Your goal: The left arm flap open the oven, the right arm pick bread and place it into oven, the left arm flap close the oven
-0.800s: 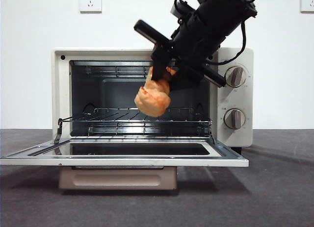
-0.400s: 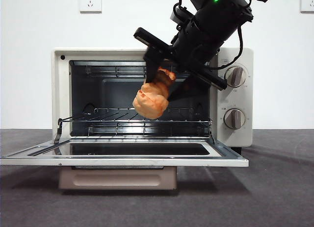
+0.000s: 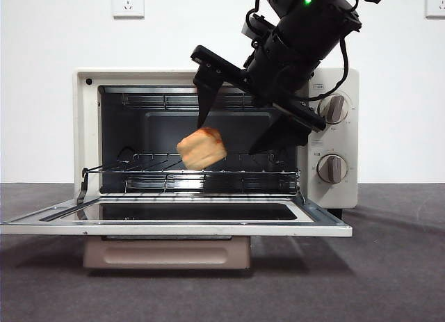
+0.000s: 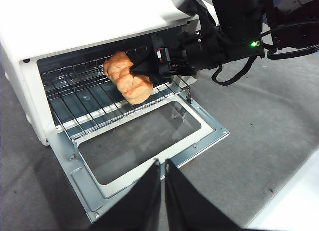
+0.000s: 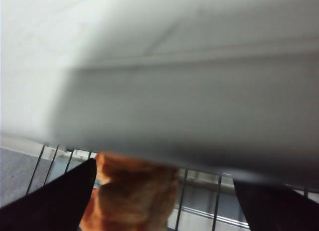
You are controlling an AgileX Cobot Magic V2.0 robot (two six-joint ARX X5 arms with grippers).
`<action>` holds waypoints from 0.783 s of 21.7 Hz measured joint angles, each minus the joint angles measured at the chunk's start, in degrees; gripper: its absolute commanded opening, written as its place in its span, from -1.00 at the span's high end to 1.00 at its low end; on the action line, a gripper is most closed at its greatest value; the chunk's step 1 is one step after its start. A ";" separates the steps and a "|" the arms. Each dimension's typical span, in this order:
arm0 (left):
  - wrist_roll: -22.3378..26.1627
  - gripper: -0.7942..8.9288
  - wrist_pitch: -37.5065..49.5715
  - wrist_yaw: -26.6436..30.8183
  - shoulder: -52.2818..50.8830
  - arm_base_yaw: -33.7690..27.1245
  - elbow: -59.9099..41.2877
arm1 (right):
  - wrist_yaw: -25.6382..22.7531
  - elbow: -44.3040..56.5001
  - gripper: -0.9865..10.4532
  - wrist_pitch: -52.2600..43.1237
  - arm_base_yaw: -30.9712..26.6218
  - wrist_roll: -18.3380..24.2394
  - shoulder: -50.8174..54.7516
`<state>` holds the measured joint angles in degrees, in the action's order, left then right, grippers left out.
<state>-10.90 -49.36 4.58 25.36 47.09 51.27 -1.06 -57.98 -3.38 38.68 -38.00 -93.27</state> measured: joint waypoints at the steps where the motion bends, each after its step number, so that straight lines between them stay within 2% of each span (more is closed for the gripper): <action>1: 0.02 0.80 0.00 0.00 0.00 0.00 0.00 | 0.39 0.00 0.07 0.00 0.00 0.00 0.02; 6: 0.07 0.80 -0.59 1.33 0.00 0.04 0.00 | 1.46 0.00 0.07 1.49 0.74 0.02 1.55; 11: 0.50 0.80 -2.60 7.23 0.00 0.04 0.00 | 1.75 -0.04 0.07 7.82 2.12 0.33 7.74; 17: -0.28 0.81 -3.65 8.02 0.09 0.04 -0.87 | 4.04 -0.07 0.07 17.75 5.05 3.39 16.92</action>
<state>-11.18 -53.01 12.60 25.45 47.13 50.39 2.98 -58.04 14.37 43.72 -34.61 -76.36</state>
